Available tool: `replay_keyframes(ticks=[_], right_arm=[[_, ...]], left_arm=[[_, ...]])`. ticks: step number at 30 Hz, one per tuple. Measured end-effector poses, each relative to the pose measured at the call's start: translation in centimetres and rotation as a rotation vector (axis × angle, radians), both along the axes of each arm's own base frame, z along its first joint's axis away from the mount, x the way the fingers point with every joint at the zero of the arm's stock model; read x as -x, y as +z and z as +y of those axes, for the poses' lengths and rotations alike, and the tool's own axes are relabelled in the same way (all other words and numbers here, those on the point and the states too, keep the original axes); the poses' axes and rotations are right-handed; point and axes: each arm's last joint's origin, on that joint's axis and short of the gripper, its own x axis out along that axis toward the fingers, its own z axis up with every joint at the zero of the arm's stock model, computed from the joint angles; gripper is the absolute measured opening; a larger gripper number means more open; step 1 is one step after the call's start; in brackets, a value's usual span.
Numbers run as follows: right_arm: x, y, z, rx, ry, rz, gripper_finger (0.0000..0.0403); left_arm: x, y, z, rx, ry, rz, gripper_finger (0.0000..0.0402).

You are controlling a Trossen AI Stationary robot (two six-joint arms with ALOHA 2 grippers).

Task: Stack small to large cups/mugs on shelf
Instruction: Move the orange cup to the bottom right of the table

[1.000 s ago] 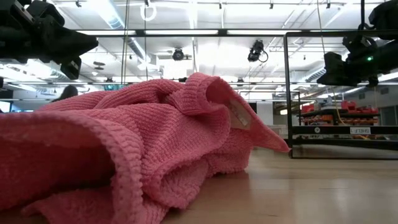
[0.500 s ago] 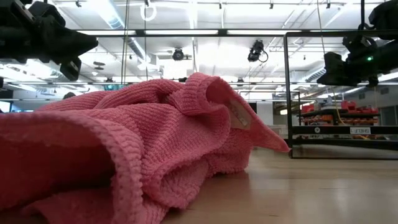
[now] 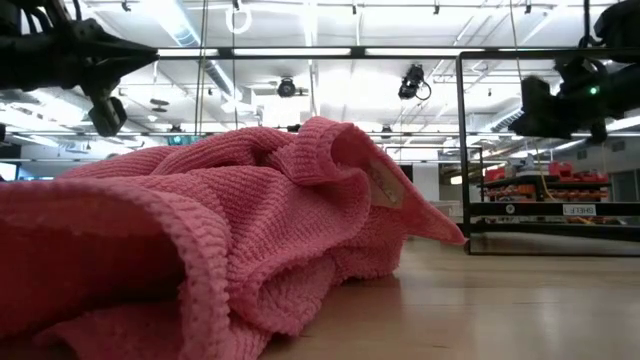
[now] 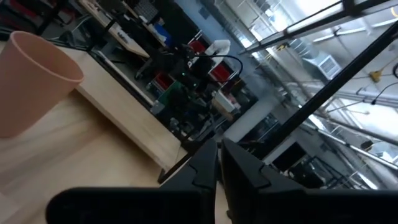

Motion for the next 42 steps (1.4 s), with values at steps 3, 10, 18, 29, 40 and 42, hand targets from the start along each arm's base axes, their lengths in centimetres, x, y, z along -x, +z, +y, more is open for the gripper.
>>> replay_keyframes(ticks=[3, 10, 18, 29, 40, 42], right_arm=[[0.0, 0.6, 0.1, -0.160, 0.008, -0.371, 0.0103], [0.2, 2.5, 0.2, -0.294, 0.032, -0.849, 0.0103], [1.1, 7.6, 1.2, -0.071, 0.336, -0.955, 0.0103], [0.3, 18.1, 1.7, 0.104, 0.601, -0.718, 0.0103], [-8.2, 23.6, -1.8, -0.303, 0.682, -0.095, 0.0103], [-9.8, 23.9, -2.4, -0.364, 0.724, -0.029, 0.0103]], left_arm=[[0.0, 0.2, 0.0, 0.005, 0.004, -0.025, 0.0031], [0.4, 1.4, 0.3, -0.010, 0.090, -0.135, 0.0034], [0.6, 1.9, 0.4, -0.086, 0.143, -0.179, 0.0023], [0.6, 1.9, 0.4, -0.086, 0.144, -0.180, 0.0034], [0.6, 2.0, 0.3, -0.098, 0.096, -0.186, 0.0025], [0.6, 2.1, 0.2, -0.099, 0.082, -0.191, 0.0024]])
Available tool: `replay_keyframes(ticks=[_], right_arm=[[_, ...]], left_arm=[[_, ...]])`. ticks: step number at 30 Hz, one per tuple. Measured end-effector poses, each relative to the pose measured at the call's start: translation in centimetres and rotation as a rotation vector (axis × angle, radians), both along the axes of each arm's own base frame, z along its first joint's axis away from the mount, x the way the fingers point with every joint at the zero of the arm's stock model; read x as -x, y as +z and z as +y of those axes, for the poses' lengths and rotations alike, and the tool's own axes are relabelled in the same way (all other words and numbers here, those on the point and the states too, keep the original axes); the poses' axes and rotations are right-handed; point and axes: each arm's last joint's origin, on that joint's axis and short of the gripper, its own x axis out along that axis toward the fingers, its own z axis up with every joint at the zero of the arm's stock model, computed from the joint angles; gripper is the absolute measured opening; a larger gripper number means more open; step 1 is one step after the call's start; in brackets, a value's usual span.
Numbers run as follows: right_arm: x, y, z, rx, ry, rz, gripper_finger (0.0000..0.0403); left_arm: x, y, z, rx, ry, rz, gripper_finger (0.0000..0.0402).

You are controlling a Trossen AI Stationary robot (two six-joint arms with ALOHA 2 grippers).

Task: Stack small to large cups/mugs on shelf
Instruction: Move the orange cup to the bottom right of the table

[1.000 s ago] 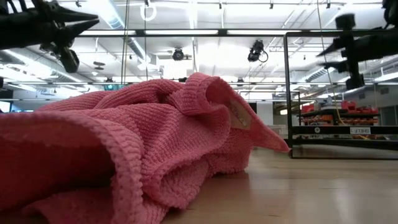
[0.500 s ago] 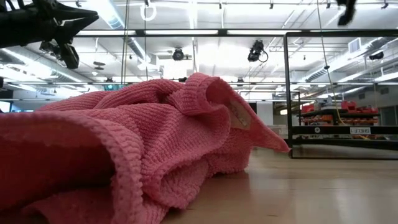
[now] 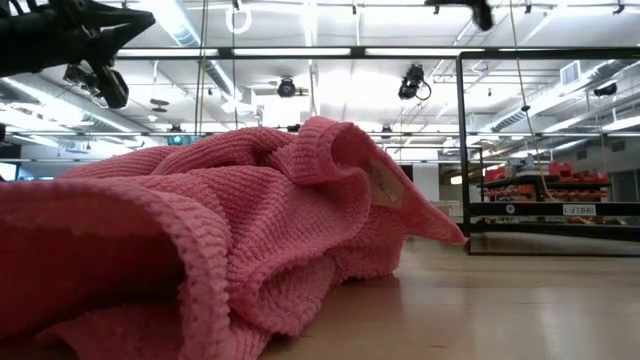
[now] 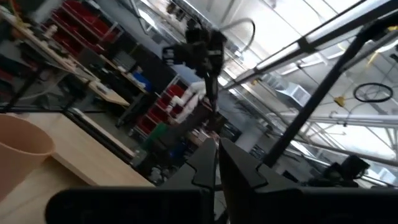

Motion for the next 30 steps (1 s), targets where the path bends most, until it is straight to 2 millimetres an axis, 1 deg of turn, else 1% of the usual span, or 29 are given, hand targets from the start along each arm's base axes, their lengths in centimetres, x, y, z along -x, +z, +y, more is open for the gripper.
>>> replay_keyframes(ticks=[3, 5, 9, 11, 14, 18, 23, 26, 30], right_arm=[[-2.1, 0.2, -0.8, -0.036, 0.061, 0.080, 0.0103], [-3.2, 0.2, -1.4, -0.049, 0.068, 0.134, 0.0103], [-5.6, -0.3, -2.6, -0.037, 0.080, 0.209, 0.0103], [-6.9, -0.9, -3.3, -0.017, 0.095, 0.247, 0.0105], [-9.1, -2.4, -4.3, -0.012, 0.112, 0.312, 0.0114], [-11.9, -4.5, -5.7, -0.033, 0.117, 0.385, 0.0136], [-15.1, -7.3, -7.7, -0.106, 0.044, 0.465, 0.0166], [-16.6, -8.5, -8.8, -0.154, 0.018, 0.484, 0.0172], [-18.2, -10.5, -9.6, -0.197, 0.009, 0.549, 0.0170]], left_arm=[[0.2, 0.7, 0.0, -0.023, 0.009, -0.015, 0.0021], [0.4, 1.3, 0.1, -0.045, 0.020, -0.026, 0.0021], [0.5, 1.8, 0.1, -0.085, 0.037, -0.027, 0.0024], [0.5, 1.8, 0.1, -0.091, 0.040, -0.024, 0.0024], [0.5, 1.7, 0.1, -0.094, 0.039, -0.006, 0.0023], [0.4, 1.5, 0.1, -0.098, 0.037, 0.012, 0.0025], [0.4, 1.4, 0.1, -0.076, 0.028, 0.016, 0.0027], [0.3, 1.3, 0.1, -0.052, 0.017, 0.027, 0.0025], [0.2, 1.0, 0.0, -0.023, 0.004, 0.055, 0.0030]])
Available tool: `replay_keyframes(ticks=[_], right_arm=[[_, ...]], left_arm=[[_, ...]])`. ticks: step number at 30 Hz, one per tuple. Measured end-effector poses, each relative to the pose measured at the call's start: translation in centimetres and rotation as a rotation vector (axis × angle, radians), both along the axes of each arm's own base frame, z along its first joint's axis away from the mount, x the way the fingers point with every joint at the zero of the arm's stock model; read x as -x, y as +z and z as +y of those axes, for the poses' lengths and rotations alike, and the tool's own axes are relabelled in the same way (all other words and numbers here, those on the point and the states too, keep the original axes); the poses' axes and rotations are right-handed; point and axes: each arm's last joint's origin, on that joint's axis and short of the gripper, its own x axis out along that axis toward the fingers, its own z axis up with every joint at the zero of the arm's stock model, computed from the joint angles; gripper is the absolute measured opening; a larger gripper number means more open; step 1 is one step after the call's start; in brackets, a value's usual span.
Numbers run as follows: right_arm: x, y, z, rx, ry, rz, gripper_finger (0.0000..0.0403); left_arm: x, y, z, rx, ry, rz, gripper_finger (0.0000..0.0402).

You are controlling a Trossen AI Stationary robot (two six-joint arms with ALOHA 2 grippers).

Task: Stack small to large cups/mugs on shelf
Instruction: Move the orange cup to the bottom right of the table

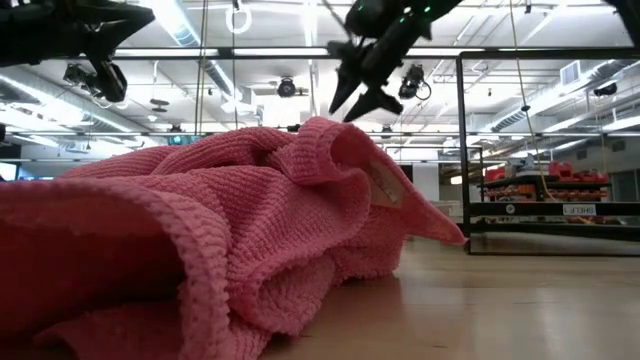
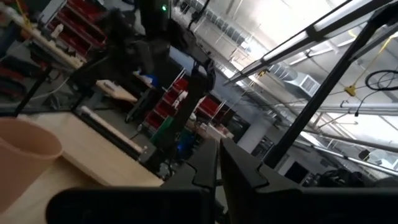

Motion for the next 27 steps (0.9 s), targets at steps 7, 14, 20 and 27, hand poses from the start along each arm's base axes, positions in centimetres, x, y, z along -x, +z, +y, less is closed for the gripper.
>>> replay_keyframes(ticks=[7, 14, 20, 27], right_arm=[[-2.3, -2.5, -0.2, -0.047, 0.035, 0.069, 0.0165], [-3.8, -4.4, 0.4, -0.071, 0.067, 0.117, 0.0165], [-4.4, -5.7, 0.9, -0.084, 0.082, 0.154, 0.0165], [-4.6, -6.1, 0.8, -0.075, 0.070, 0.167, 0.0165]], left_arm=[[-0.1, -0.2, 0.0, 0.013, -0.005, 0.024, 0.0041], [-0.1, -0.2, 0.0, 0.013, -0.005, 0.024, 0.0036], [-0.1, -0.4, 0.0, 0.031, -0.003, 0.037, 0.0037], [-0.2, -0.7, 0.0, 0.051, 0.001, 0.070, 0.0037]])
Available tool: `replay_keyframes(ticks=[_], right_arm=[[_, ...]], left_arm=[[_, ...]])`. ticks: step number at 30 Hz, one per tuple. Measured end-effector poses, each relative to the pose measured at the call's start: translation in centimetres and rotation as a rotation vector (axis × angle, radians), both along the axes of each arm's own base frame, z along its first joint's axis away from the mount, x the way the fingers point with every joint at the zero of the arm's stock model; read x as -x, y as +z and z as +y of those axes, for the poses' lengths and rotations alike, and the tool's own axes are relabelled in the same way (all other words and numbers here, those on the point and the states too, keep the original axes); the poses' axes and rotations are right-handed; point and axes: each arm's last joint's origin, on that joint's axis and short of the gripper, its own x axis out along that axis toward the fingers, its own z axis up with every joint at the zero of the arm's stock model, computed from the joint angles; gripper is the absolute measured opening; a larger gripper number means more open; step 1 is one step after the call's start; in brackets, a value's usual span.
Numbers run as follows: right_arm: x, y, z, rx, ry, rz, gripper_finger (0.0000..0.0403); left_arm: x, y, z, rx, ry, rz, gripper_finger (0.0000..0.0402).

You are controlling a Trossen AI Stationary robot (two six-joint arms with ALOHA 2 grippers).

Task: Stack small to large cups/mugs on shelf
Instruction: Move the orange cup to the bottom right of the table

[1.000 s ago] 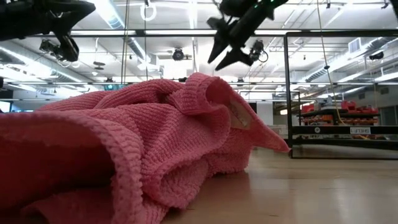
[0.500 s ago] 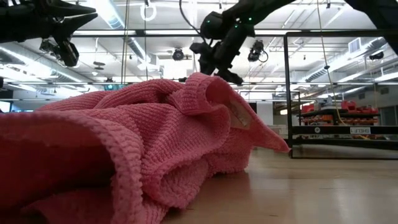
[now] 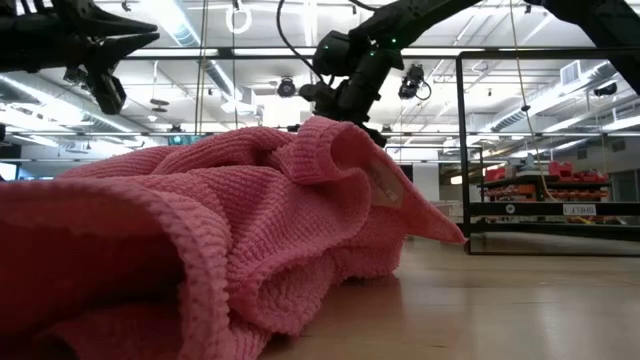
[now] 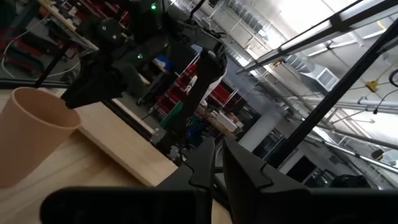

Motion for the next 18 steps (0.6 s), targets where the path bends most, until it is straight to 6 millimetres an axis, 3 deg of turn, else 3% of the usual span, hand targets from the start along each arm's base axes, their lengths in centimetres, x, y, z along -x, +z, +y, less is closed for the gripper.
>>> replay_keyframes(ticks=[8, 18], right_arm=[[0.2, -0.1, -0.5, 0.023, -0.052, 0.012, 0.0149], [-0.7, -2.3, -0.9, -0.001, -0.058, 0.041, 0.0126]], left_arm=[[-0.1, -0.2, 0.0, -0.002, 0.002, 0.017, 0.0025], [-0.2, -0.3, 0.0, -0.004, 0.005, 0.035, 0.0032]])
